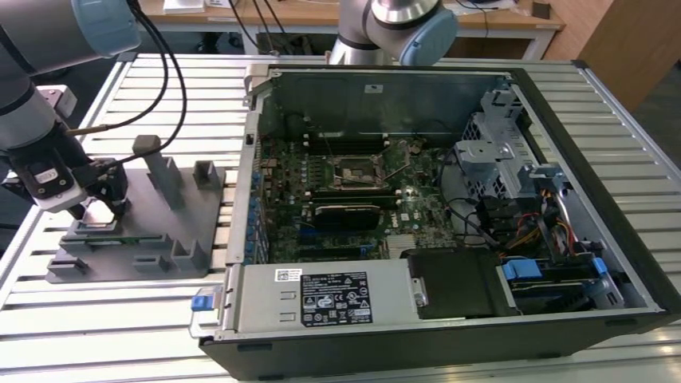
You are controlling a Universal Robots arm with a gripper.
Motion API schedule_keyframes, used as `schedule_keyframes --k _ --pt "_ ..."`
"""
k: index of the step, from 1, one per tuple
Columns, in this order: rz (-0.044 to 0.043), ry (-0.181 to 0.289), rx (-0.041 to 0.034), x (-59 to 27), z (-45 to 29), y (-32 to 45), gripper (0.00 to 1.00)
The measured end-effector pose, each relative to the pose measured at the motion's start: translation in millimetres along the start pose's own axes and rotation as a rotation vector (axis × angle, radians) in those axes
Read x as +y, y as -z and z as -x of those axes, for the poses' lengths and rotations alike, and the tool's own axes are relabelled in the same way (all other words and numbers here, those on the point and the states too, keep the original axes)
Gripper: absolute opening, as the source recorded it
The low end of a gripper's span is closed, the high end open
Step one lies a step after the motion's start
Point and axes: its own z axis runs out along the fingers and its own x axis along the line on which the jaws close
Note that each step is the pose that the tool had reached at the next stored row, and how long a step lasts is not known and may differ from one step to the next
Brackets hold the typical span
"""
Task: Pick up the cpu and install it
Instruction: 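Pick up the cpu and move it towards the insertion slot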
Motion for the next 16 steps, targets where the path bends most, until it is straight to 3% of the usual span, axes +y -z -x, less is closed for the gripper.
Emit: schedule_keyframes --k 2,16 --pt "0.0000 0.000 0.0000 0.0 0.0 0.0 0.54" --pt "0.0000 -0.001 -0.0001 0.1 0.1 4.9 0.54"
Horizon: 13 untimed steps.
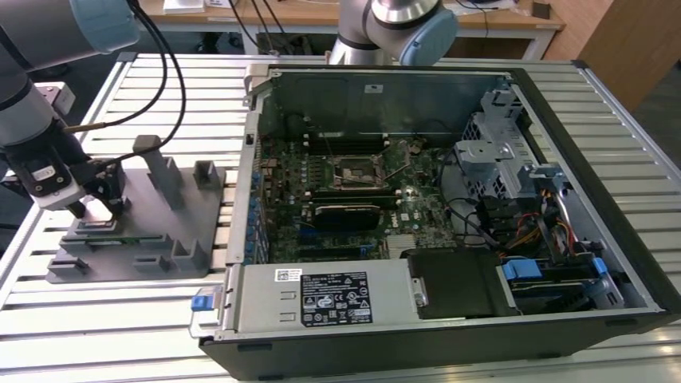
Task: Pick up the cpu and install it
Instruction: 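Pick up the cpu and move it towards the insertion slot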
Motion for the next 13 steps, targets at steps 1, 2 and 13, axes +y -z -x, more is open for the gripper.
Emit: schedule_keyframes --k 1,2,13 --pt "0.0000 0.000 0.0000 0.0 0.0 0.0 0.54" --pt "0.0000 0.000 0.0000 0.0 0.0 0.0 0.54" --pt "0.0011 0.000 -0.0002 0.1 0.0 1.5 0.54"
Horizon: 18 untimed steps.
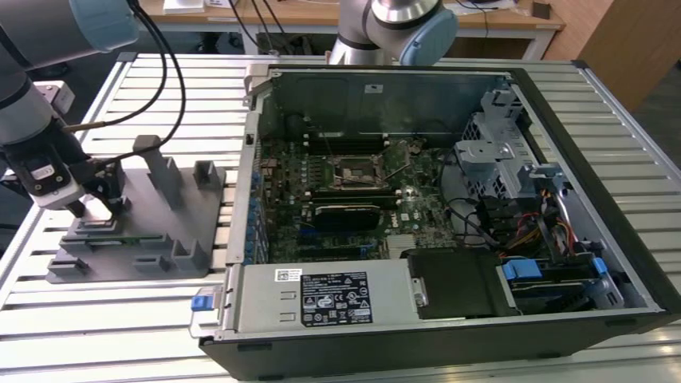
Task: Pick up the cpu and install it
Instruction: 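Pick up the cpu and move it towards the insertion slot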
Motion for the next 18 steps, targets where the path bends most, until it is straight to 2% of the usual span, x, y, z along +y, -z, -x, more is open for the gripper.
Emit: schedule_keyframes --k 18 --pt "0.0022 0.000 0.0000 0.1 0.0 3.6 0.54"
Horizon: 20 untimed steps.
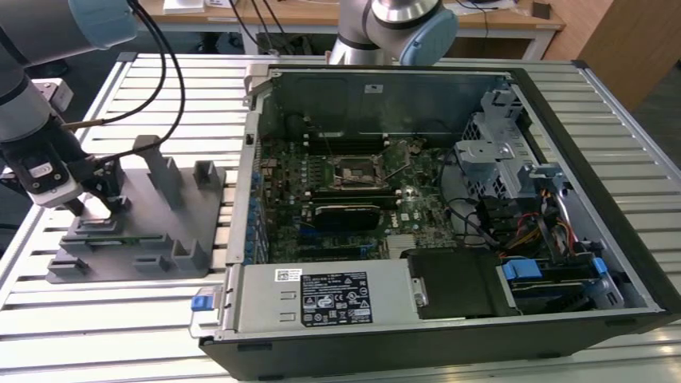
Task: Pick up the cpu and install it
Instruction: 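Pick up the cpu and move it towards the insertion slot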
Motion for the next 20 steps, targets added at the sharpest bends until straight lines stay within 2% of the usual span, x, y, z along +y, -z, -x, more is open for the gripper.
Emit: schedule_keyframes --k 20 --pt "0.0002 0.000 -0.0001 0.2 0.1 8.2 0.54"
